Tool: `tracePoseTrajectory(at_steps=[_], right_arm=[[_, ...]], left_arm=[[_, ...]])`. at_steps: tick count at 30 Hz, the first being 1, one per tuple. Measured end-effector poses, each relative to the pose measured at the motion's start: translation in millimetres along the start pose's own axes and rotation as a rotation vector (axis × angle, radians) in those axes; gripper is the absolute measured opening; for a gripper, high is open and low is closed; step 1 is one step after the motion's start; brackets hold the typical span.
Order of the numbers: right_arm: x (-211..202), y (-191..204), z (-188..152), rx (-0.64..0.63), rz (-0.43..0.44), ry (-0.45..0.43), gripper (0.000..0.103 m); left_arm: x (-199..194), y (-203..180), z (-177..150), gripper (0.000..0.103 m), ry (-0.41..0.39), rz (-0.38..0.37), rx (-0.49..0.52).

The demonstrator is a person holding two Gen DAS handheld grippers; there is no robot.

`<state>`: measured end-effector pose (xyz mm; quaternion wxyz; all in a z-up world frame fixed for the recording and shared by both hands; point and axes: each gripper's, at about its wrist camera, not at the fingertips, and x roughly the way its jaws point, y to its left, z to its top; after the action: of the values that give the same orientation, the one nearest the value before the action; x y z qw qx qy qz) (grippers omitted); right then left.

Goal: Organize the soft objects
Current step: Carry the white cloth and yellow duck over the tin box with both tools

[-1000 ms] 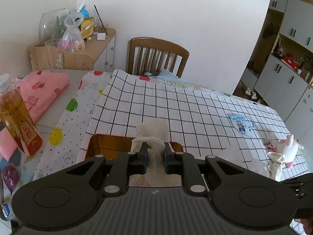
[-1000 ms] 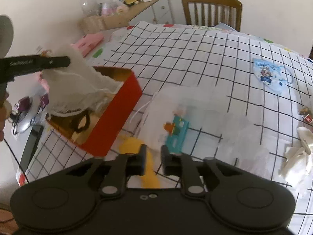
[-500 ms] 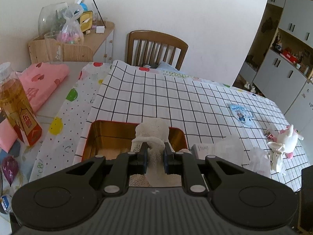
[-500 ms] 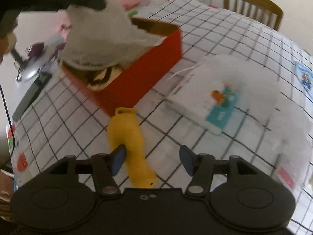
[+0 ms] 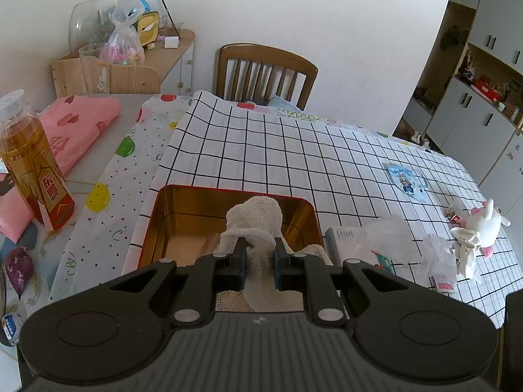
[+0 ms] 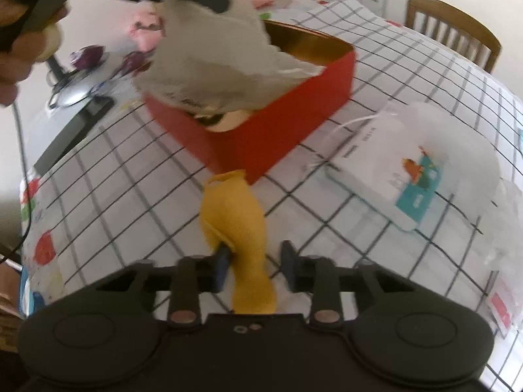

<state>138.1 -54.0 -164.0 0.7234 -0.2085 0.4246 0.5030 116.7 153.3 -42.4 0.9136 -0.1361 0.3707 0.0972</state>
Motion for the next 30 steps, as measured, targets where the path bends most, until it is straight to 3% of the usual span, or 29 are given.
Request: tracePoseTrajectory(at_steps=[5, 14, 22, 30], right_arm=[[-8, 9, -2, -0.003, -0.011, -0.034, 0.011], [-51, 7, 12, 0.058, -0.016, -0.134, 0.01], [-74, -4, 61, 0.138, 0.014, -0.215, 0.01], [-47, -16, 112, 0.222, 0.006, -0.231, 0.01]], left_arm=[[0, 1, -3, 0.015, 0.009, 0.006, 0.0], [-5, 13, 2, 0.015, -0.006, 0.019, -0.022], [-14, 27, 22, 0.015, -0.047, 0.045, -0.008], [-9, 38, 33, 0.015, -0.037, 0.071, 0.01]])
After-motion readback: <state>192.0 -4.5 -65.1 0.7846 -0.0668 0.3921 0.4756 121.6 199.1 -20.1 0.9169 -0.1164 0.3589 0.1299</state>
